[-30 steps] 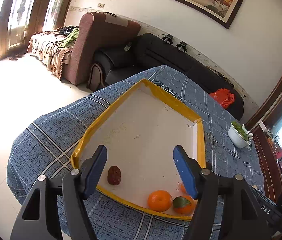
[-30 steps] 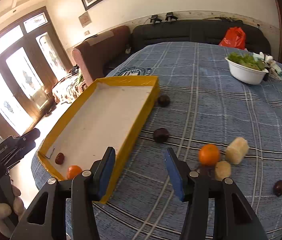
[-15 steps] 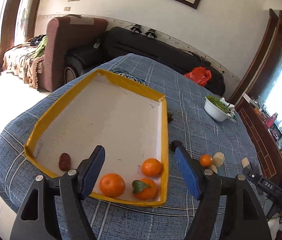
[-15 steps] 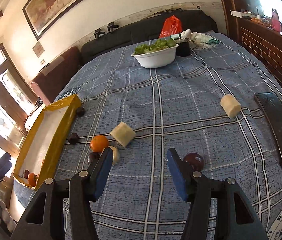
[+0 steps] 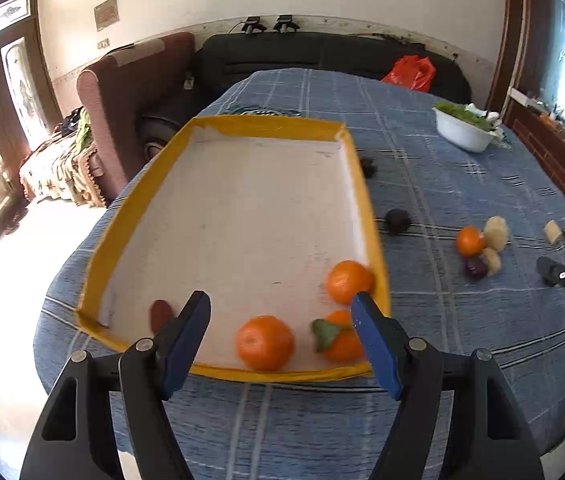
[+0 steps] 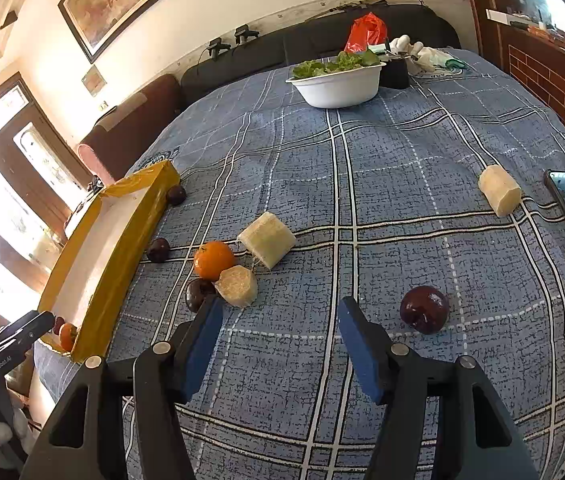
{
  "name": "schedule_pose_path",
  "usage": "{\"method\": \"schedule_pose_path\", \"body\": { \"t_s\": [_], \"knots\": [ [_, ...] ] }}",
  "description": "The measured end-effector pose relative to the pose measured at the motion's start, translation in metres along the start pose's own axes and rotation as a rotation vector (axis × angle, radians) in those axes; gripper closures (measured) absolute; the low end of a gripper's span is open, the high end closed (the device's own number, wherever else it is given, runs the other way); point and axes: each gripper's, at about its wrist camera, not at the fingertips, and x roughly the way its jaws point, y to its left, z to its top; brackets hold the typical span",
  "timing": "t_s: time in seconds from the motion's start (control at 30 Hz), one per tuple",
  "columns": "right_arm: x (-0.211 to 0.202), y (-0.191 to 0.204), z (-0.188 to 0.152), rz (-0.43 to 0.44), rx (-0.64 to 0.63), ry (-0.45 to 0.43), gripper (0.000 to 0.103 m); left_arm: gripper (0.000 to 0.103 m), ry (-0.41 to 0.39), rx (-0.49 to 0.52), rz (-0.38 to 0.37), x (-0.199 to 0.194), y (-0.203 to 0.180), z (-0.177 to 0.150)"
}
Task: Organize fruits
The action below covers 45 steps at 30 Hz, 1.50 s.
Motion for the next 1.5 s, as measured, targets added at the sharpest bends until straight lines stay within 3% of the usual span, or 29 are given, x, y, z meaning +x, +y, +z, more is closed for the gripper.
{"method": "schedule_pose_path", "body": {
  "t_s": [0.1,0.23,0.27,0.37,0.4,0.43,0.5,0.53,0.57,0.7,0.8,0.9,1.03,1.1,1.23,1.37,1.5],
  "knots": [
    [0.008,-0.004,-0.001,0.007,0.022,0.011,0.037,0.031,0.070,0.024,-0.025,0.010,0.013,-0.001],
    [0.021,-0.003,-0.004,0.016,0.036,0.037,0.037,0.030,0.161,0.155,-0.113,0.033,-0.009,0.001],
    [0.021,-0.002,-0.004,0.016,0.032,0.038,0.037,0.021,0.167,0.183,-0.122,0.038,-0.015,0.002],
    [0.015,-0.002,-0.003,0.012,0.026,0.021,0.037,0.014,0.183,0.208,-0.105,0.051,-0.018,0.020],
    [0.012,-0.003,-0.001,0.008,0.026,0.013,0.037,0.014,0.181,0.217,-0.065,0.052,-0.017,0.026],
    [0.009,-0.003,0.000,0.005,0.029,0.006,0.037,0.014,0.158,0.236,0.025,0.055,-0.014,0.034],
    [0.005,-0.006,0.002,0.003,0.036,-0.008,0.036,0.015,0.105,0.300,0.275,0.062,-0.009,0.042],
    [0.004,-0.006,0.003,0.003,0.040,-0.011,0.035,0.016,0.088,0.297,0.338,0.066,-0.002,0.048],
    [0.004,-0.007,0.003,0.004,0.043,-0.013,0.035,0.016,0.091,0.264,0.341,0.066,0.007,0.052],
    [0.011,-0.008,0.002,0.011,0.055,-0.002,0.035,0.016,0.059,0.132,0.150,0.043,0.020,0.056],
    [0.018,-0.004,0.001,0.021,0.053,0.016,0.035,0.016,0.071,0.180,0.069,0.050,0.004,0.047],
    [0.018,0.001,0.000,0.025,0.035,0.018,0.035,0.016,0.095,0.246,0.113,0.066,-0.006,0.037],
    [0.010,-0.004,0.003,0.013,0.037,-0.002,0.034,0.016,0.025,0.300,0.394,0.075,0.008,0.053],
    [0.006,-0.008,0.004,0.011,0.049,-0.013,0.033,0.016,0.025,0.286,0.452,0.076,0.029,0.061],
    [0.001,-0.015,0.005,0.005,0.068,-0.025,0.032,0.016,0.002,0.131,0.291,0.054,0.045,0.074],
    [0.001,-0.021,0.007,-0.001,0.090,-0.028,0.032,0.016,-0.013,0.009,0.007,0.030,0.035,0.074],
    [0.000,-0.022,0.007,0.003,0.090,-0.025,0.032,0.016,-0.032,-0.007,-0.226,0.018,0.000,0.079]
  ]
}}
